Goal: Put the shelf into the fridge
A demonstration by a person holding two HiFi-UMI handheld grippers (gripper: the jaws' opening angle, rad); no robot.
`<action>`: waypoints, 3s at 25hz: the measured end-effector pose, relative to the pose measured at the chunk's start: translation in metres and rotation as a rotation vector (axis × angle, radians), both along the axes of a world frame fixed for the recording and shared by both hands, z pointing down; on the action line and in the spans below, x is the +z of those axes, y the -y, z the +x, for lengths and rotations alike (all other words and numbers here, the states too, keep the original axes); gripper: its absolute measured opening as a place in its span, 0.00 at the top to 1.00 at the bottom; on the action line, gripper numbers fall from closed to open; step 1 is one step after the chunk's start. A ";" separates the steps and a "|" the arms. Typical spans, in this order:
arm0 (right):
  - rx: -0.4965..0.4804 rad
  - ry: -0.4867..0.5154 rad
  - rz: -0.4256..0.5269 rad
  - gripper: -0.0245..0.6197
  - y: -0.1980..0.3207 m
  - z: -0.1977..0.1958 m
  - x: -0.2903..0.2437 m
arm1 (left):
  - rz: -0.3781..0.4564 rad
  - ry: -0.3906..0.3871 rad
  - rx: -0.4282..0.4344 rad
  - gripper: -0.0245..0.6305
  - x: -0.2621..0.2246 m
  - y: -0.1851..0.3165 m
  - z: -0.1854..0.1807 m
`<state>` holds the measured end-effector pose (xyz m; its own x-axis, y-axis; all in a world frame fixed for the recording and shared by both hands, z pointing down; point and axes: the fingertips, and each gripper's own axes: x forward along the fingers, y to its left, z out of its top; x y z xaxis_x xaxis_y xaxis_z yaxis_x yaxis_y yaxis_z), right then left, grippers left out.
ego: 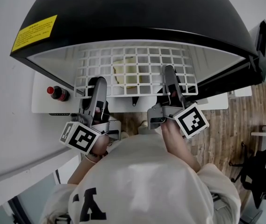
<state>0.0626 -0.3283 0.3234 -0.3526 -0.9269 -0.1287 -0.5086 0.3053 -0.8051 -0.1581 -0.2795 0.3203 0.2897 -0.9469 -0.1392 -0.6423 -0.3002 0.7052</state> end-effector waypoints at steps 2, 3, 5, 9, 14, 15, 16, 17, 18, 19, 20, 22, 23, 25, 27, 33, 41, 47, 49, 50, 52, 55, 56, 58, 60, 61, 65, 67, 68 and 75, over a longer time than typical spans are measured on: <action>0.000 -0.001 -0.002 0.75 0.001 0.000 0.000 | -0.002 0.000 0.000 0.72 0.000 0.001 0.000; 0.001 -0.002 -0.003 0.75 0.001 0.000 0.001 | -0.004 0.001 0.001 0.72 0.000 0.001 0.000; 0.000 -0.002 -0.001 0.75 0.003 0.000 0.000 | -0.005 0.000 0.002 0.72 0.000 0.002 0.000; 0.003 0.004 -0.001 0.75 0.008 0.000 0.000 | 0.000 -0.003 0.005 0.72 0.000 0.008 -0.001; 0.006 0.009 0.000 0.76 0.006 0.001 0.000 | 0.003 -0.005 0.008 0.72 0.001 0.005 0.000; 0.005 0.011 -0.001 0.76 0.005 0.001 0.000 | 0.001 -0.005 0.007 0.72 0.001 0.004 0.000; 0.004 0.013 -0.005 0.76 0.004 0.001 0.000 | -0.002 -0.004 0.005 0.72 0.000 0.003 0.000; 0.002 0.017 -0.011 0.76 0.004 0.001 0.000 | -0.007 -0.003 0.002 0.72 0.000 0.002 0.000; -0.001 0.019 -0.018 0.76 0.004 0.001 0.001 | -0.012 -0.001 -0.001 0.72 -0.001 0.002 0.000; -0.002 0.021 -0.022 0.76 0.005 0.001 0.001 | -0.016 0.000 -0.003 0.72 -0.001 0.002 0.000; -0.003 0.020 -0.021 0.76 0.007 0.001 0.000 | -0.015 -0.001 -0.003 0.72 -0.002 0.005 0.000; 0.000 0.013 -0.009 0.76 0.015 0.000 0.000 | -0.007 -0.006 0.001 0.72 -0.001 0.013 -0.001; 0.002 0.010 -0.004 0.76 0.018 -0.001 -0.001 | -0.003 -0.009 0.004 0.72 0.000 0.018 -0.002; 0.003 0.009 -0.001 0.76 0.024 -0.001 -0.001 | 0.001 -0.015 0.006 0.72 0.000 0.023 -0.002; 0.003 0.012 -0.004 0.76 0.026 -0.001 -0.001 | 0.002 -0.017 0.005 0.72 0.000 0.025 -0.003; 0.001 0.010 0.003 0.76 0.031 -0.003 -0.001 | 0.003 -0.028 0.005 0.72 0.000 0.031 -0.004; 0.003 0.023 -0.001 0.77 0.037 -0.003 -0.001 | 0.000 -0.041 0.008 0.72 0.001 0.037 -0.005; 0.006 0.032 -0.004 0.77 0.040 -0.003 -0.001 | -0.001 -0.054 0.006 0.72 0.001 0.041 -0.005; 0.004 0.039 -0.003 0.77 0.041 -0.004 -0.001 | -0.004 -0.048 0.003 0.72 0.001 0.042 -0.006; 0.003 0.040 -0.003 0.77 0.042 -0.004 -0.001 | -0.006 -0.041 0.001 0.72 0.001 0.042 -0.006; 0.002 0.039 -0.005 0.77 0.043 -0.004 0.000 | -0.007 -0.041 -0.001 0.72 0.001 0.043 -0.006; 0.000 0.035 -0.003 0.77 0.046 -0.004 -0.001 | -0.002 -0.056 0.003 0.72 0.001 0.046 -0.005; 0.001 0.033 -0.003 0.77 0.048 -0.004 -0.001 | -0.001 -0.059 0.004 0.72 0.000 0.048 -0.005; 0.003 0.035 -0.006 0.77 0.050 -0.004 -0.001 | -0.002 -0.058 0.004 0.72 0.000 0.050 -0.006; 0.004 0.037 -0.008 0.77 0.051 -0.005 -0.001 | -0.005 -0.064 0.004 0.72 0.000 0.052 -0.007; 0.004 0.036 -0.008 0.78 0.052 -0.005 -0.001 | -0.004 -0.076 0.005 0.72 0.001 0.052 -0.006; 0.003 0.035 -0.008 0.78 0.054 -0.005 -0.001 | -0.002 -0.079 0.008 0.72 0.000 0.055 -0.005; 0.003 0.036 -0.007 0.78 0.055 -0.005 -0.001 | -0.002 -0.082 0.008 0.72 0.000 0.056 -0.005; 0.003 0.037 -0.006 0.78 0.056 -0.005 -0.002 | -0.002 -0.089 0.008 0.72 0.000 0.056 -0.005; 0.003 0.035 -0.011 0.78 0.059 -0.004 -0.001 | -0.002 -0.099 0.005 0.72 0.001 0.060 -0.005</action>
<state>0.0582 -0.3877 0.3229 -0.3457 -0.9292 -0.1310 -0.4810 0.2954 -0.8255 -0.1630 -0.3397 0.3210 0.2796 -0.9458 -0.1650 -0.5682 -0.3016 0.7656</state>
